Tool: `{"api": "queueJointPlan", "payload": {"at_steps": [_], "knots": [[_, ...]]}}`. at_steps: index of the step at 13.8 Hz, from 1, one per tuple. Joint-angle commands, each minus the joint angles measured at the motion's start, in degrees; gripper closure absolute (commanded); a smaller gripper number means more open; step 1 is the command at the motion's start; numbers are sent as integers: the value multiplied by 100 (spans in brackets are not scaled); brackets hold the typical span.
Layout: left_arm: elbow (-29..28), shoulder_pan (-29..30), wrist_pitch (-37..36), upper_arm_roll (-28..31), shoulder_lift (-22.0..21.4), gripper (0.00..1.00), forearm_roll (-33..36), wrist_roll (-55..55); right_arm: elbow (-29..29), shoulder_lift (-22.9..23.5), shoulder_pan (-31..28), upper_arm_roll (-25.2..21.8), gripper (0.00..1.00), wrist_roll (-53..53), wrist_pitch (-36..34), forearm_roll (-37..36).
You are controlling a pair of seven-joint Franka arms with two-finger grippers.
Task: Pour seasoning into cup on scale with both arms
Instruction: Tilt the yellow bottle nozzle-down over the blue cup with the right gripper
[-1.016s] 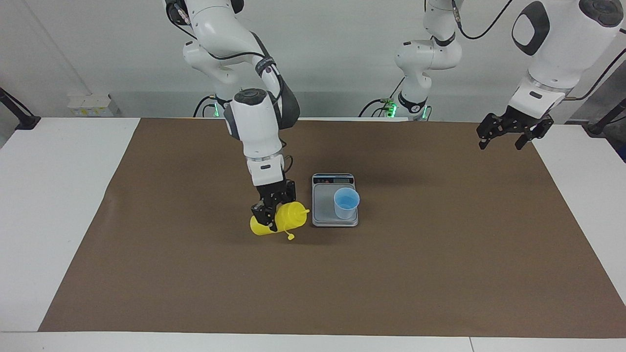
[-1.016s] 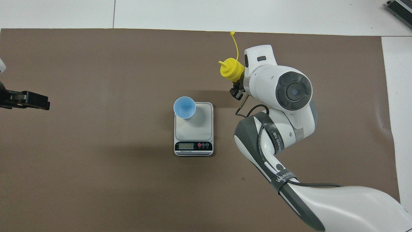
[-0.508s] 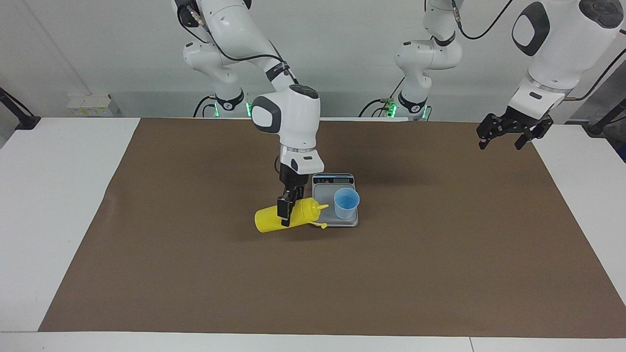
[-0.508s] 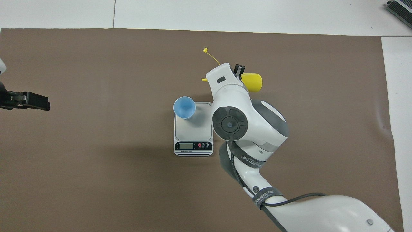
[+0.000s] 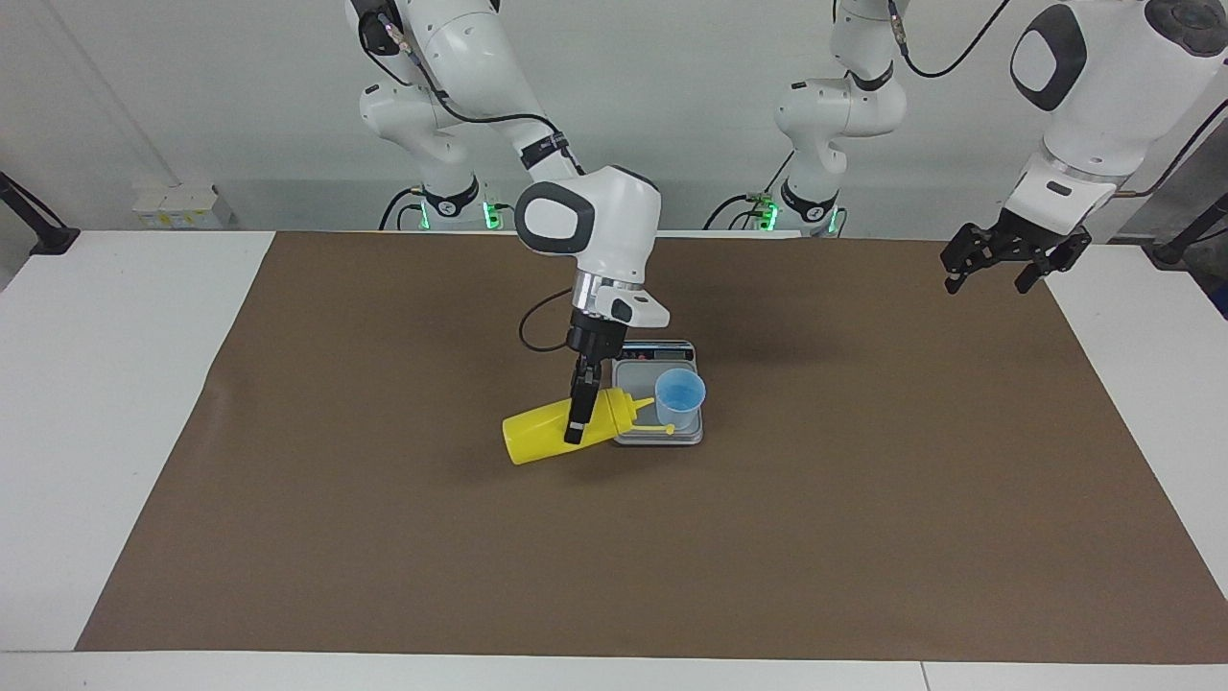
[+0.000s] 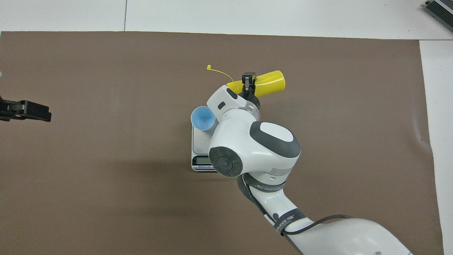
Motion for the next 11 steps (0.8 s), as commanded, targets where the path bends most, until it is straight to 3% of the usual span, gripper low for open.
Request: {"api": "queueJointPlan", "payload": {"at_steps": [1, 7, 11], "knots": [[-74, 15, -57, 2, -88, 0, -66, -38, 18, 38, 205, 32, 93, 39, -296, -739], [-74, 15, -57, 2, -88, 0, -66, -38, -140, 47, 390, 40, 100, 39, -630, -2269], [-74, 15, -57, 2, -88, 0, -66, -38, -185, 38, 504, 32, 100, 39, -692, -2342]]}}
